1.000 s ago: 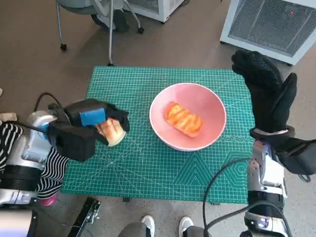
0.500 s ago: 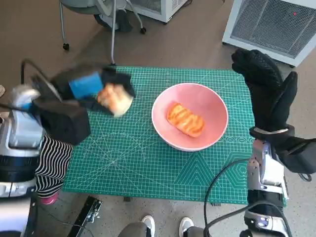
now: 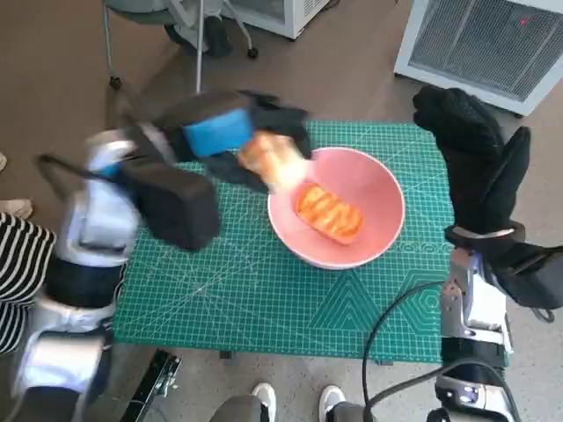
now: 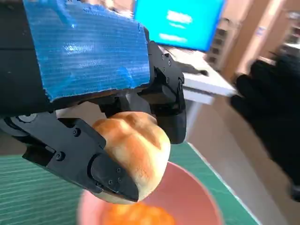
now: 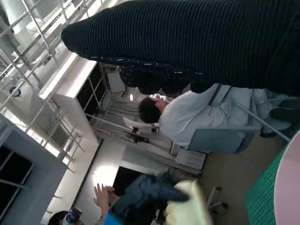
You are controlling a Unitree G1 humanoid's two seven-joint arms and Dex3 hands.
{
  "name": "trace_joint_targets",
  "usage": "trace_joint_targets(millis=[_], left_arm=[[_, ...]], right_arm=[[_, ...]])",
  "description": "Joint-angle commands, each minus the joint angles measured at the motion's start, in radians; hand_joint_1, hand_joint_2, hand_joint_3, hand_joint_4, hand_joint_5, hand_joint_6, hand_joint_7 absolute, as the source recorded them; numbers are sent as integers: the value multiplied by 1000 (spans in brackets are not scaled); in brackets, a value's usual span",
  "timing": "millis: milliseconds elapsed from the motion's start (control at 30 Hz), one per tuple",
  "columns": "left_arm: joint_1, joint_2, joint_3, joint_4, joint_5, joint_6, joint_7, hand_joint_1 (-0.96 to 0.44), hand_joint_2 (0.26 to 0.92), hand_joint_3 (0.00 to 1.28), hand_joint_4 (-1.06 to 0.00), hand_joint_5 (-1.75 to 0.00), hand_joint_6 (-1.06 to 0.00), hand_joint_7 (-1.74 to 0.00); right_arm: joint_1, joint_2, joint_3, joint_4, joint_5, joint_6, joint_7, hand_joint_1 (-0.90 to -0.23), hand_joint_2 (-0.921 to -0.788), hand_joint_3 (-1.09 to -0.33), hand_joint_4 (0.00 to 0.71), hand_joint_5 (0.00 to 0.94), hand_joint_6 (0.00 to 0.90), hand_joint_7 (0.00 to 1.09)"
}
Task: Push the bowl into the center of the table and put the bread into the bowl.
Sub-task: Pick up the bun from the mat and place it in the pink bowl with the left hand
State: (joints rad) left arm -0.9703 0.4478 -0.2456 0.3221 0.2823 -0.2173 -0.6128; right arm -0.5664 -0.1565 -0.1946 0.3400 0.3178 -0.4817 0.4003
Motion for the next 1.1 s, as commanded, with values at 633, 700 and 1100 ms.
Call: trace_joint_targets(millis=[633,700,1100], left_arm=[[-70,-144,-120,311,86,10,4,-18,823,34,-408,-56,-425,-278],[-67,-145,-120,309,85,15,2,-16,817,25,-376,-29,-408,-205],[-26,-143,-67,296,11,-5,-3,-106,798,7,-188,0,-295,-52]], right_arm=[[51,-23,-15,-23,-13,4,-12,-725,-921,-642,149,0,89,361],[51,-23,-15,-25,-16,5,-16,-726,-921,-642,149,0,90,362],[51,-21,-7,-33,-27,6,-34,-726,-921,-650,152,2,88,365]])
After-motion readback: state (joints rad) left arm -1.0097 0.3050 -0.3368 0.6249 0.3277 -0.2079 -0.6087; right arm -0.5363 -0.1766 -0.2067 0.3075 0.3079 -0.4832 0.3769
